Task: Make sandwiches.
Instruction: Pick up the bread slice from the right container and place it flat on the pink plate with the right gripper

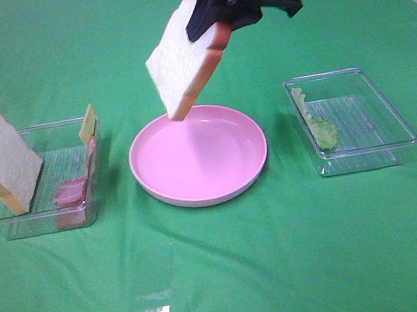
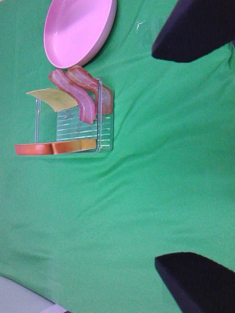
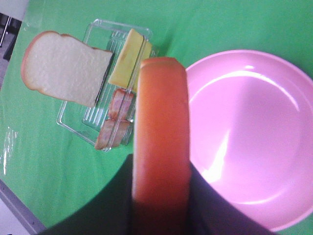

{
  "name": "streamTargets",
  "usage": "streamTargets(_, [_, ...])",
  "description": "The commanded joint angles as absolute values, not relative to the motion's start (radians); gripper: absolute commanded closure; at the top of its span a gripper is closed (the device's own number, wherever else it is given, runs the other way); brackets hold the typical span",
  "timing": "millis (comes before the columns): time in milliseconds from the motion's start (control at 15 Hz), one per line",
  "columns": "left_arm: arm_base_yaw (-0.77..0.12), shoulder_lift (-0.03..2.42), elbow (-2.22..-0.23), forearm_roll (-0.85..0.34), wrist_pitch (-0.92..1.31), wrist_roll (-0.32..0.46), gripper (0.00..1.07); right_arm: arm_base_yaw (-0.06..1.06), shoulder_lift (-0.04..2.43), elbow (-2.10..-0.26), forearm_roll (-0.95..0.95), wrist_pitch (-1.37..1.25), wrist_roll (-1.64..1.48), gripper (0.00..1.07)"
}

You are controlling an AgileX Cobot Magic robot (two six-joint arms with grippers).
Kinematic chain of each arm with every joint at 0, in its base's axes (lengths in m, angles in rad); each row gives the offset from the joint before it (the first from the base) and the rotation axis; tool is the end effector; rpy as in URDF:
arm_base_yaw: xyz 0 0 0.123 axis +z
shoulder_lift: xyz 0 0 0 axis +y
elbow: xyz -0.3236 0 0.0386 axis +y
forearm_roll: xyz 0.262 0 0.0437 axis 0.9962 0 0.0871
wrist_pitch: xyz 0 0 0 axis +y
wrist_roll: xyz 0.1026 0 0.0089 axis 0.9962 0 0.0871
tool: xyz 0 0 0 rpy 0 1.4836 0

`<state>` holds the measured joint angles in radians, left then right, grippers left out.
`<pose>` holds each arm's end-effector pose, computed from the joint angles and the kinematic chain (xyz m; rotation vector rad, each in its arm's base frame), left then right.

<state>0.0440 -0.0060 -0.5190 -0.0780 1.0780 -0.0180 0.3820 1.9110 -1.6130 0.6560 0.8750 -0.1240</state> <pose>-0.0269 -0.0083 0.2827 -0.0575 2.0342 -0.0768 0.4080 0.2159 0.3049 -0.2629 2.6024 0.8903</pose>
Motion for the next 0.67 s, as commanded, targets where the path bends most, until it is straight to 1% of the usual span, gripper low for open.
streamTargets(67, [0.045, -0.020, -0.517, -0.086, 1.074, -0.016, 0.09, 0.426, 1.985, -1.618, 0.662, 0.828, -0.133, 1.01])
streamTargets(267, [0.045, -0.020, -0.517, -0.086, 1.074, -0.016, 0.09, 0.433, 2.095, -1.618, 0.662, 0.774, -0.134, 1.01])
streamTargets(667, [0.045, -0.020, -0.517, -0.086, 1.074, -0.016, 0.09, 0.433, 2.179, -1.618, 0.648, 0.723, -0.134, 1.00])
